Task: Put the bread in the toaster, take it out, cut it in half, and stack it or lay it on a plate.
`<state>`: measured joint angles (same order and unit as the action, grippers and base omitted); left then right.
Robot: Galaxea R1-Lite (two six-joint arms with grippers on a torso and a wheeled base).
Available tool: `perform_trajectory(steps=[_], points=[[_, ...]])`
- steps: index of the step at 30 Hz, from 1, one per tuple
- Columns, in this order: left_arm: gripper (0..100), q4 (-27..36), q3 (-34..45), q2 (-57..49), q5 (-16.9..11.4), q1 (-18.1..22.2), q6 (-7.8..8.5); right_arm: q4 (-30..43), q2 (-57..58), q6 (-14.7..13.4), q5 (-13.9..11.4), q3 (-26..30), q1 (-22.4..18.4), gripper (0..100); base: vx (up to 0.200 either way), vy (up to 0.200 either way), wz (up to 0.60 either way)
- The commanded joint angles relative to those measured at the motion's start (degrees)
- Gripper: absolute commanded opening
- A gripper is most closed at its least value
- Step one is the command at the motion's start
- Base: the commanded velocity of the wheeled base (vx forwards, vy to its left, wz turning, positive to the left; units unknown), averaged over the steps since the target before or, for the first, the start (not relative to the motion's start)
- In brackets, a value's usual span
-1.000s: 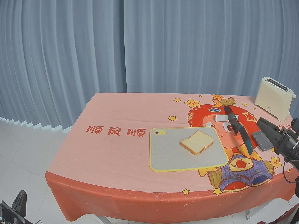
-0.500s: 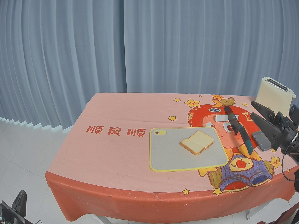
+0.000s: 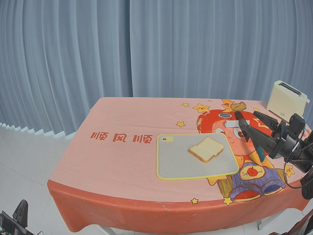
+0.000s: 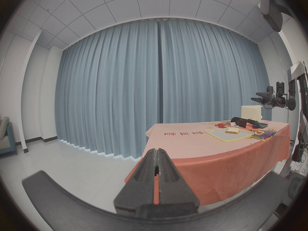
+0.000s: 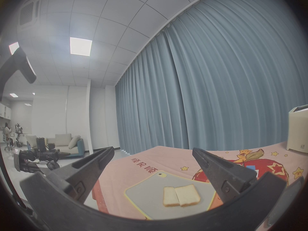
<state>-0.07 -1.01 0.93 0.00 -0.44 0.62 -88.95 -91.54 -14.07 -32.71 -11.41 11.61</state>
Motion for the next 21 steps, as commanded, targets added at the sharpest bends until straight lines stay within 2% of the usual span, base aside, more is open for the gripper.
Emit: perform_trajectory(steps=[1,8,10,12,17,18,19,20,21], points=[[0,0.0,1.0,-0.1,0.0,0.0,-0.01,-0.6,-2.8,1.2,0.6,0.1,0.1,100,0.000,0.000,0.00],[0,0.0,1.0,-0.1,0.0,0.0,-0.01,-0.6,-2.9,1.7,1.6,0.4,1.7,100,0.000,0.000,0.00],[0,0.0,1.0,-0.1,0.0,0.0,-0.01,-0.5,-3.0,1.7,3.0,0.3,2.5,100,0.000,0.000,0.00],[0,0.0,1.0,-0.1,0.0,0.0,-0.01,-0.4,-3.7,1.7,5.8,0.3,4.0,100,0.000,0.000,0.00],[0,0.0,1.0,-0.1,0.0,0.0,-0.01,-0.4,-6.3,1.9,16.0,-1.2,8.0,100,0.000,0.000,0.00],[0,0.0,1.0,-0.1,0.0,0.0,-0.01,-0.5,-6.7,1.9,17.4,-1.3,8.5,100,0.000,0.000,0.00],[0,0.0,1.0,-0.1,0.0,0.0,-0.01,-0.5,-6.7,1.9,17.4,-1.3,8.5,100,0.000,0.000,0.00],[0,0.0,1.0,-0.1,0.0,0.0,-0.01,-0.4,-7.6,1.9,19.3,-1.7,9.1,100,0.000,0.000,0.00],[0,0.0,1.0,-0.1,0.0,0.0,-0.01,-0.5,-8.1,1.9,20.1,-1.9,9.5,100,0.000,0.000,0.00]])
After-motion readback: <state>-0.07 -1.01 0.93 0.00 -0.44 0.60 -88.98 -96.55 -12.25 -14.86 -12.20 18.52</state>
